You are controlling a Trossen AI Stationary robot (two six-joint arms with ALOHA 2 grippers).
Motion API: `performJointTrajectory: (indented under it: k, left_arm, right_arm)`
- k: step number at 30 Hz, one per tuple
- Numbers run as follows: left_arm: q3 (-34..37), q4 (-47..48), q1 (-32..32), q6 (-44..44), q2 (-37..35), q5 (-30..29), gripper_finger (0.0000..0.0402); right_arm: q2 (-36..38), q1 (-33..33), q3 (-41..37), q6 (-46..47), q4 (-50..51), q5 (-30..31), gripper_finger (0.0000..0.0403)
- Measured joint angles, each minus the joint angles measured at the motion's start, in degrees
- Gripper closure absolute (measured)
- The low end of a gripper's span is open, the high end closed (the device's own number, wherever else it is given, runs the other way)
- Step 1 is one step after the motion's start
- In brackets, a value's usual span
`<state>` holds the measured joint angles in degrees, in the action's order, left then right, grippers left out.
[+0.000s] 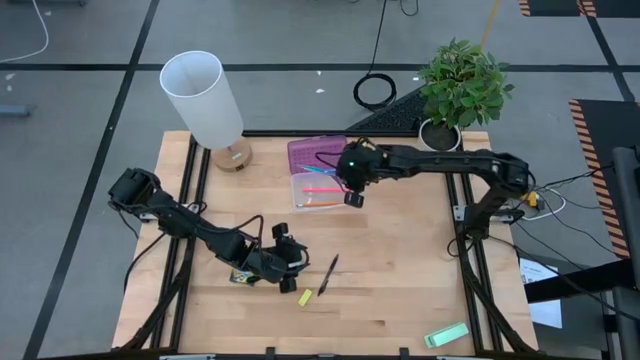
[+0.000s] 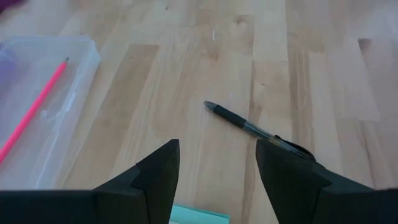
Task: Pack school essentials
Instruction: Put the purple scissors into the purple supply box
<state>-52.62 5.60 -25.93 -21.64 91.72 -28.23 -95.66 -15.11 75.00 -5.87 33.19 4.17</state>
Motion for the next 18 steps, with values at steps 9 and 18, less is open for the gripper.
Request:
performJointTrajectory:
  k: [9, 18]
  left_arm:
    - [0.00, 0.10, 0.02, -1.41, 0.00, -0.37, 0.0186]
    - [0.02, -0.35, 0.39, -1.19, 0.00, -0.39, 0.0186]
  right_arm:
    - [-5.47, 0.15, 0.00, -2.30, -2.79, -4.65, 0.0338]
    - [-8.31, 0.17, 0.00, -3.32, -5.59, -4.70, 0.0338]
